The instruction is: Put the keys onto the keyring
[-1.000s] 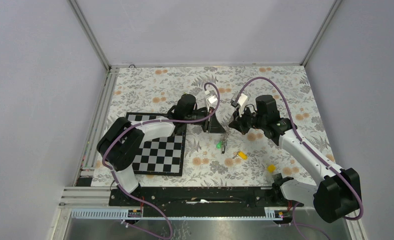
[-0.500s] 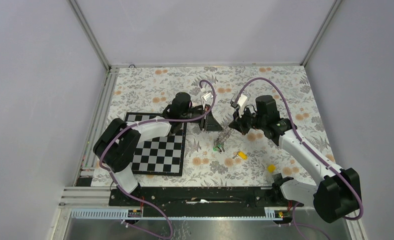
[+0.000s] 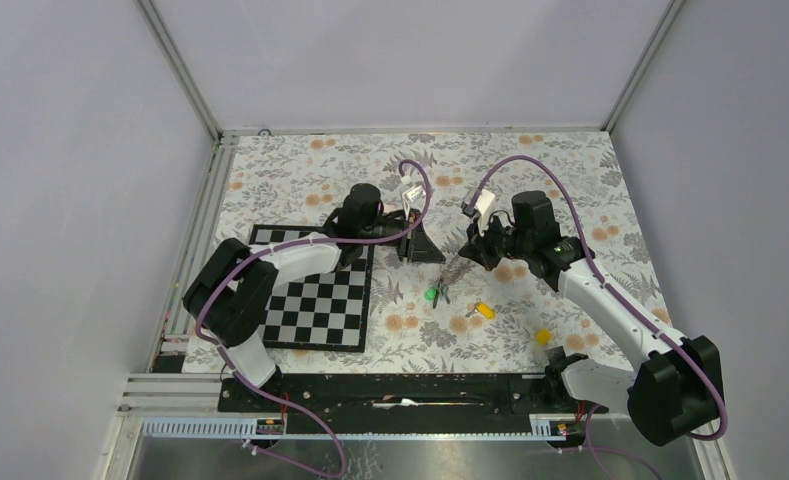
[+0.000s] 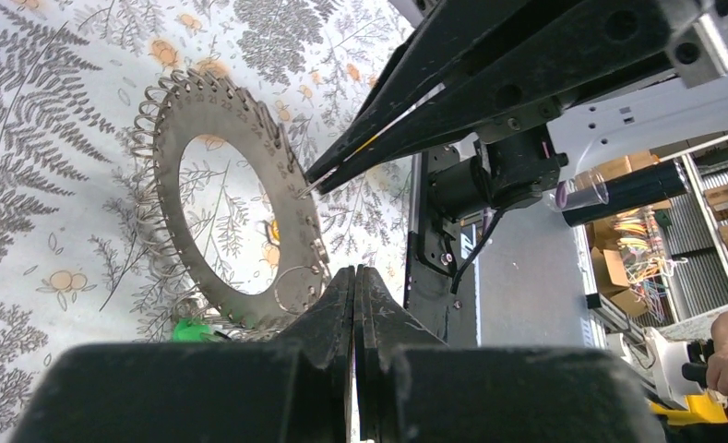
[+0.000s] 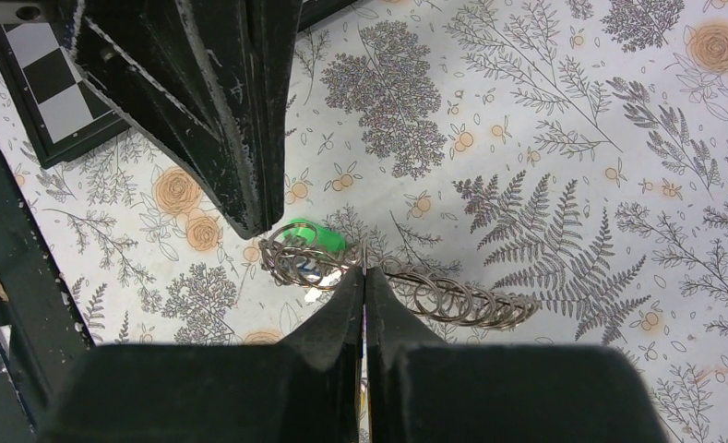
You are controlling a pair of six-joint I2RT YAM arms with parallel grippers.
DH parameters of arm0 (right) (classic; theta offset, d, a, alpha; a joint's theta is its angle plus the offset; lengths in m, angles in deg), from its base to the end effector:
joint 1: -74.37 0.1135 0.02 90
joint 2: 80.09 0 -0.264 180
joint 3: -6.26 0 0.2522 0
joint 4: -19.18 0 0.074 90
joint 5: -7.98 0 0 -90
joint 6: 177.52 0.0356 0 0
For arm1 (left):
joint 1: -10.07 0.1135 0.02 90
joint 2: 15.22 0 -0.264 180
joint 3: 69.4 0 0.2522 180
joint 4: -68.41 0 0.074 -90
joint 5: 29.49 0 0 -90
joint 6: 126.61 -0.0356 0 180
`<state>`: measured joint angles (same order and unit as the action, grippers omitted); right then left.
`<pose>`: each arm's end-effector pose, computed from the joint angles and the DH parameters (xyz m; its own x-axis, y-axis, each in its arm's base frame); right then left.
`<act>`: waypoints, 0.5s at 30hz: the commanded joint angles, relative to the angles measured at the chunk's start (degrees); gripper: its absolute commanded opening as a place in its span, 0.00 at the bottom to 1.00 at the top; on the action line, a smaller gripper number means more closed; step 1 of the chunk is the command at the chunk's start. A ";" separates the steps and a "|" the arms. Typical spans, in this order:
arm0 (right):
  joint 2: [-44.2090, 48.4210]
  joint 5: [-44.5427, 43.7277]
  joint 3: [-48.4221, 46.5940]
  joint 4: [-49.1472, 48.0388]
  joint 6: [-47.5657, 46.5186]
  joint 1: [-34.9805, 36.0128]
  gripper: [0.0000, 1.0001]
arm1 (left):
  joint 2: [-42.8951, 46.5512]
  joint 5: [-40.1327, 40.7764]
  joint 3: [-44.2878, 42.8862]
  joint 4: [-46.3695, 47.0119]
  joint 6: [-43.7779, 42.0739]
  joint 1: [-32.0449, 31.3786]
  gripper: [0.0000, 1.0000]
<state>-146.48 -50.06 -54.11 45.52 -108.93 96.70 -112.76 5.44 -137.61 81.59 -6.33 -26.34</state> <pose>0.2270 0.1136 0.2732 -0.1923 -0.4138 -0.8898 -0.8659 0.4982 -0.0446 0.2766 -0.2402 0.2254 -0.6842 0.1459 -0.7145 0.7279 0.0775 -0.6813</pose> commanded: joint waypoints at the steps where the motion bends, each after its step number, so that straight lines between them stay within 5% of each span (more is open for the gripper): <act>1: 0.40 0.82 -1.50 -1.32 0.40 -0.43 0.00 | 2.62 4.41 -2.91 -3.82 -4.76 0.19 0.02; 7: -0.29 0.78 -1.83 -1.26 1.02 -0.55 0.00 | 1.55 7.66 -4.25 -6.22 -4.29 -0.51 0.36; 15: -0.89 0.55 -2.00 -1.33 1.02 -0.62 0.00 | 0.27 9.11 -4.37 -7.62 -5.19 -3.22 0.44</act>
<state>-147.27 -49.97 -54.13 45.56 -108.42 96.44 -112.67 12.59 -139.71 73.74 -9.89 -28.32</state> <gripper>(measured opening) 0.017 0.436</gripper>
